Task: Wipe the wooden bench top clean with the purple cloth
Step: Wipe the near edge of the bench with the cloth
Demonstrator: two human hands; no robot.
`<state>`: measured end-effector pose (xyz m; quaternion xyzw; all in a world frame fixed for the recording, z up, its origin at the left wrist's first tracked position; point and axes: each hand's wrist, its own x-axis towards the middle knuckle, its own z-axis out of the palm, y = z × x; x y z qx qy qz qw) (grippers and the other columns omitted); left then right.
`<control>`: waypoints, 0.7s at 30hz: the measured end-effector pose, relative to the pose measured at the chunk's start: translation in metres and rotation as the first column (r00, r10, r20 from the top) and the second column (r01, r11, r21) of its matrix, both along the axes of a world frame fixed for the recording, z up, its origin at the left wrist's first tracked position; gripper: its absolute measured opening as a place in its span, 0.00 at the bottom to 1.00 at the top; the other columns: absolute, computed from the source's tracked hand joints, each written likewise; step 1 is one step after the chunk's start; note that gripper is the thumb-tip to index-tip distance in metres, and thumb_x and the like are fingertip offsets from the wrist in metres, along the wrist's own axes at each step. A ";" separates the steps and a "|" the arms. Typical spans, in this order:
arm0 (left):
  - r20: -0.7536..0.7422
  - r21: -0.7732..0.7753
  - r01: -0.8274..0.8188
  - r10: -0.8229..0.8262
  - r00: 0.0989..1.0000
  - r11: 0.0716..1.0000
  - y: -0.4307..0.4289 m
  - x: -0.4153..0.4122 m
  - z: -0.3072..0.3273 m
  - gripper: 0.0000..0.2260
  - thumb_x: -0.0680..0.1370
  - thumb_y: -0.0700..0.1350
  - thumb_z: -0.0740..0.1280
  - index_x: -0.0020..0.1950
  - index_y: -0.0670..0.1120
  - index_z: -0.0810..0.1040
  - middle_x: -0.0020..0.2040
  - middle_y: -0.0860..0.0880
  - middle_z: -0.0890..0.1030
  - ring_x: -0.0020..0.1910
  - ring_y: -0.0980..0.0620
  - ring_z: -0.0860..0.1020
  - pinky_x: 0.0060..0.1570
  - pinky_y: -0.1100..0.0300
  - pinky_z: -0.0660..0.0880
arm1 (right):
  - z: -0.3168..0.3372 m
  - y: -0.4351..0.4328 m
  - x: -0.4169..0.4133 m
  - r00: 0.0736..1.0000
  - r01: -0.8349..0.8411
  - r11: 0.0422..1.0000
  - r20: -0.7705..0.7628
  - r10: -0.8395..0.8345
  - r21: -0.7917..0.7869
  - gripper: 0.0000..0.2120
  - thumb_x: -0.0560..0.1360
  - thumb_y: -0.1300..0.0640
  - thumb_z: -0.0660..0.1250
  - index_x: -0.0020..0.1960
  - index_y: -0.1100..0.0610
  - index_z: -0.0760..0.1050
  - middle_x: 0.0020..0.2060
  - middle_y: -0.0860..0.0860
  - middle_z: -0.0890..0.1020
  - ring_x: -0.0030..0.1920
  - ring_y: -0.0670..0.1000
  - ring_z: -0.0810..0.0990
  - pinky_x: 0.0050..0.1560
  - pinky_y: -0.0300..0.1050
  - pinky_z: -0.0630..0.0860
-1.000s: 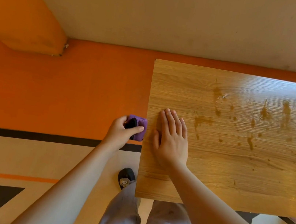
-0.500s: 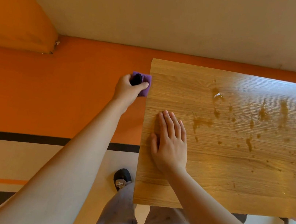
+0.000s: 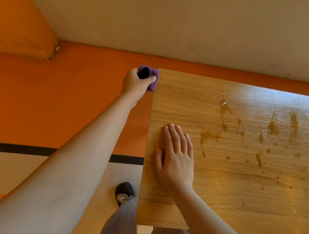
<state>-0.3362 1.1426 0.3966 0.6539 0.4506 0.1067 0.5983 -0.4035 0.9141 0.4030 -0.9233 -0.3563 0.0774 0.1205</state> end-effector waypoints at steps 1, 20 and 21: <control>0.004 0.007 -0.001 0.001 1.000 1.000 0.005 0.009 -0.001 0.16 0.74 0.44 0.72 0.59 0.41 0.76 0.51 0.47 0.78 0.51 0.48 0.78 0.45 0.57 0.74 | 0.000 0.000 0.000 1.000 0.000 1.000 -0.002 0.000 0.002 0.27 0.78 0.49 0.54 0.76 0.56 0.58 0.75 0.51 0.61 0.77 0.49 0.52 0.75 0.52 0.52; 0.099 -0.173 -0.192 0.211 0.972 0.966 -0.026 -0.024 -0.011 0.12 0.75 0.44 0.70 0.57 0.46 0.74 0.53 0.48 0.78 0.52 0.50 0.77 0.50 0.58 0.75 | 0.000 -0.002 -0.002 1.000 -0.007 1.000 0.003 0.007 -0.002 0.27 0.79 0.47 0.53 0.76 0.55 0.58 0.75 0.50 0.61 0.77 0.48 0.51 0.75 0.52 0.52; 0.107 -0.200 -0.220 0.245 0.964 0.955 -0.034 -0.032 -0.011 0.12 0.75 0.44 0.71 0.57 0.45 0.74 0.52 0.48 0.78 0.51 0.50 0.77 0.48 0.59 0.75 | 0.000 -0.002 -0.002 1.000 -0.008 1.000 0.004 0.008 -0.001 0.27 0.79 0.47 0.54 0.76 0.55 0.58 0.75 0.50 0.61 0.77 0.48 0.51 0.75 0.52 0.52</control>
